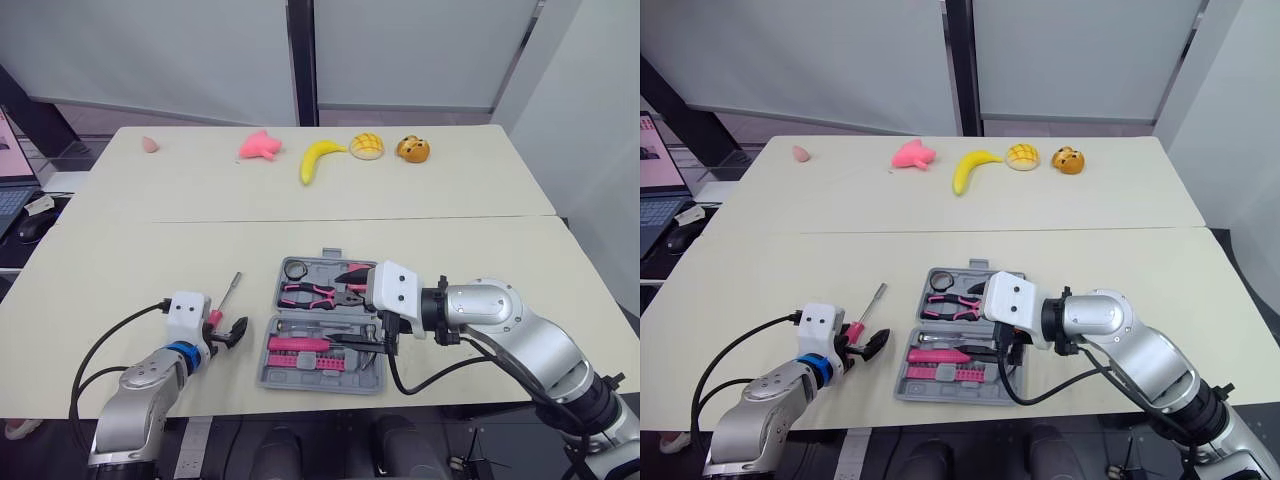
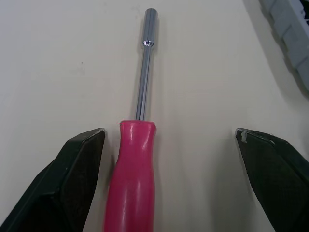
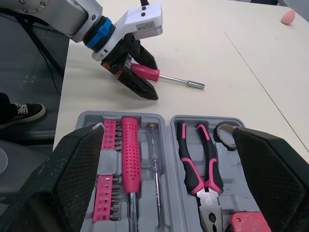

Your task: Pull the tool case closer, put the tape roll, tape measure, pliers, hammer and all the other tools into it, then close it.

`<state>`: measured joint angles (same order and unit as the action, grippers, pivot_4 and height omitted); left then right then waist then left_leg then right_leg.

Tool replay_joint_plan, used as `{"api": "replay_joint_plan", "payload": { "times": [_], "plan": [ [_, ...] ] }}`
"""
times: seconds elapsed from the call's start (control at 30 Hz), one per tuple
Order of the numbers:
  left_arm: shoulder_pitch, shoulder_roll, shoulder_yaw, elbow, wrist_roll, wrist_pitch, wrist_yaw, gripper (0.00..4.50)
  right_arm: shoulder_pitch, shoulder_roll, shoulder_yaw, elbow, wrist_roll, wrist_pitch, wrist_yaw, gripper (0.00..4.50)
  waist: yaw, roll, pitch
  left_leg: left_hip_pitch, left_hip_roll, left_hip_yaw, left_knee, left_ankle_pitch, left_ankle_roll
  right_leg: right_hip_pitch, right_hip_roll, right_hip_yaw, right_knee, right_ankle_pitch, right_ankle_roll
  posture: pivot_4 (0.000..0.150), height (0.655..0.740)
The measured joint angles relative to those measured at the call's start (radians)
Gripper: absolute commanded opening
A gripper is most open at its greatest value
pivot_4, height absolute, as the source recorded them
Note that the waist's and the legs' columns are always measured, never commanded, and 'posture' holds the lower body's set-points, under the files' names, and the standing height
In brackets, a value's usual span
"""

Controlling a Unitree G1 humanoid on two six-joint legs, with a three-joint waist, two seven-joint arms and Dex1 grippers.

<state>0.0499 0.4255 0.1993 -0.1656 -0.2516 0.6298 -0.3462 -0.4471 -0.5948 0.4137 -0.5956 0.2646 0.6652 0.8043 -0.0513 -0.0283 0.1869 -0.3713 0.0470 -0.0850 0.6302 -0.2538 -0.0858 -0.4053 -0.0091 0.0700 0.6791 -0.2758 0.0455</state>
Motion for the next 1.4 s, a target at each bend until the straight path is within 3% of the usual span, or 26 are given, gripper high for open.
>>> {"api": "replay_joint_plan", "payload": {
  "times": [0.13, 0.4, 0.7, 1.1, 1.23, 1.4],
  "plan": [
    [-0.01, 0.003, 0.0, 0.005, 0.007, 0.014, 0.009, 3.31, 0.001, 0.0, 0.0, 0.0, 0.0, 0.0, 0.0, 4.5, 0.0, 0.0, 0.0, 0.0, 0.0, 0.0, 0.0, 0.0, 0.0, 0.0, 0.0, 0.0, 0.0, 0.0, 0.0, 0.15, 0.74],
    [-0.027, 0.013, 0.0, 0.039, 0.02, -0.009, -0.009, 0.74, 0.001, 0.001, 0.0, 0.0, -0.006, 0.0, -0.002, 4.5, 0.0, 0.0, 0.0, 0.0, 0.0, 0.0, 0.0, 0.0, 0.0, 0.0, 0.0, 0.0, 0.0, 0.0, 0.0, 0.15, 0.74],
    [0.024, 0.074, 0.021, 0.046, 0.001, -0.06, -0.096, 0.74, 0.037, -0.019, -0.014, -0.005, -0.007, 0.0, -0.003, 4.5, -0.004, 0.0, 0.0, 0.0, 0.0, 0.0, -0.001, 0.0, 0.0, 0.0, 0.0, 0.0, 0.0, 0.0, 0.001, 0.15, 0.74],
    [0.272, 0.383, 0.1, -0.242, -0.181, -0.35, -0.693, 0.74, 0.108, -0.132, -0.177, -0.112, 0.103, 0.042, 0.048, 4.5, 0.002, 0.0, 0.002, -0.003, 0.0, 0.001, -0.001, 0.0, 0.0, -0.002, -0.001, 0.0, -0.003, -0.004, 0.003, 0.15, 0.74],
    [0.281, 0.434, 0.05, -0.305, -0.18, -0.405, -0.794, 0.74, 0.129, -0.213, -0.226, -0.168, 0.163, 0.096, 0.08, 4.5, 0.001, 0.0, 0.002, -0.003, 0.0, 0.001, -0.001, 0.0, 0.0, -0.002, -0.001, 0.0, -0.003, -0.006, 0.0, 0.15, 0.74],
    [0.213, 0.477, -0.096, -0.333, -0.08, -0.493, -0.848, 0.74, 0.177, -0.306, -0.252, -0.218, 0.199, 0.139, 0.098, 4.5, 0.003, 0.0, 0.002, -0.003, 0.0, 0.001, -0.001, 0.0, 0.0, -0.002, -0.001, 0.0, -0.004, -0.006, 0.0, 0.15, 0.74]
  ]
}}
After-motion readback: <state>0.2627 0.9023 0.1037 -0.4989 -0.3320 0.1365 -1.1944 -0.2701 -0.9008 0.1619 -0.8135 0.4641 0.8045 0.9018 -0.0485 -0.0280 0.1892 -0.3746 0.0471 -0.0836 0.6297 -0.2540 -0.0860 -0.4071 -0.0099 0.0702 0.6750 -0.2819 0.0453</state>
